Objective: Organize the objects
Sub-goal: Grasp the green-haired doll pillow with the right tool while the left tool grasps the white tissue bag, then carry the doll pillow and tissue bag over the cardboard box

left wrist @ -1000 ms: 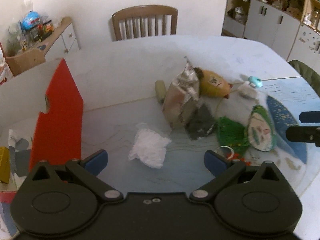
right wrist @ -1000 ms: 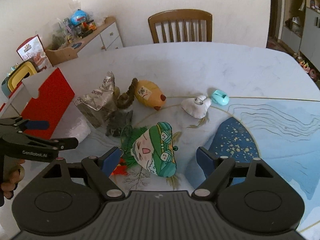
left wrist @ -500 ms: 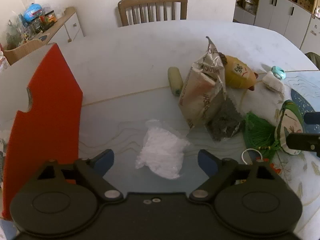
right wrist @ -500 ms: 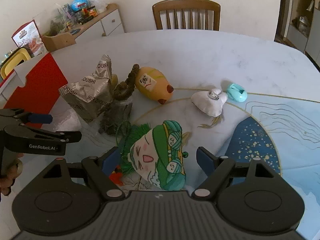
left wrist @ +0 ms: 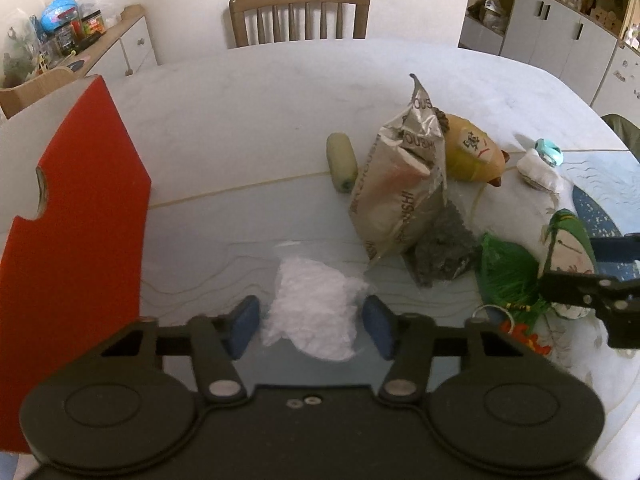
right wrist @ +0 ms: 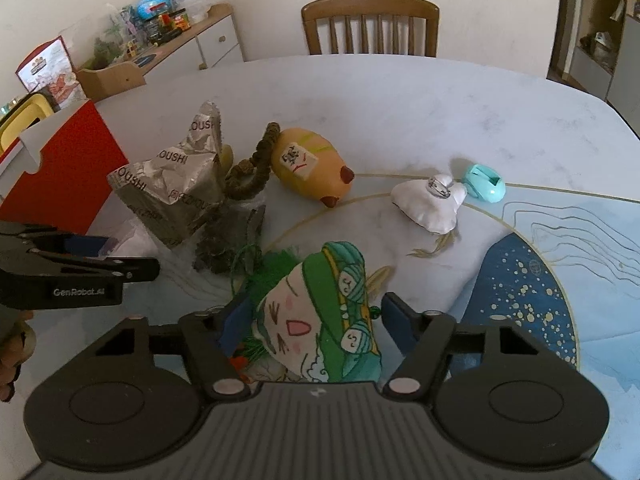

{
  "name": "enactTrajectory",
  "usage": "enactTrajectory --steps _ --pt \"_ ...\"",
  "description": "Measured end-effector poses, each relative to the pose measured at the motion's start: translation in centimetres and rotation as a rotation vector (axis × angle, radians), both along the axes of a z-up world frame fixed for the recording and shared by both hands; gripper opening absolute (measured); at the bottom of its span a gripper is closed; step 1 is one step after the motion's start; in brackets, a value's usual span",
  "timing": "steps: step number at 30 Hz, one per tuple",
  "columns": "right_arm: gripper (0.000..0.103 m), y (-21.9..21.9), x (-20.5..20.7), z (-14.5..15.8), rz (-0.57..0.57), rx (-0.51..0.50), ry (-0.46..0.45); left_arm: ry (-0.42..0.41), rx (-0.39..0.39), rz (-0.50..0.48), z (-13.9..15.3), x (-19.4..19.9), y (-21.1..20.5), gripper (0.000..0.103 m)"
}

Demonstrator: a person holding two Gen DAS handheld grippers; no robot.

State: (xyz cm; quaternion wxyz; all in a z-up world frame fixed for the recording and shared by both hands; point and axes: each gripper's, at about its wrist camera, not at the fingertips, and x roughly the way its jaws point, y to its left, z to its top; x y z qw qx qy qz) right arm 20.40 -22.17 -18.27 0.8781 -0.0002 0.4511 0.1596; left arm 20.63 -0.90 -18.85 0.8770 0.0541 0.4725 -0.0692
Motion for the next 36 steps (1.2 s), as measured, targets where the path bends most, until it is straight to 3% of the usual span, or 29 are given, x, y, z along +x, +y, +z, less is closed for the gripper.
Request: enactTrajectory --steps 5,15,25,36 --pt "0.059 0.0 -0.1 0.2 -0.016 -0.012 -0.009 -0.002 0.007 -0.004 0.0 -0.2 -0.1 0.044" --pt "0.055 -0.2 -0.8 1.9 -0.042 0.014 -0.036 0.015 -0.014 0.010 1.3 -0.6 0.6 0.039" --pt "0.055 -0.2 -2.0 6.7 -0.047 0.063 -0.079 0.018 -0.047 -0.004 4.8 -1.8 0.9 0.038" --pt "0.055 2.3 -3.2 12.1 0.027 0.070 -0.112 -0.014 -0.115 -0.033 9.7 -3.2 1.9 0.038"
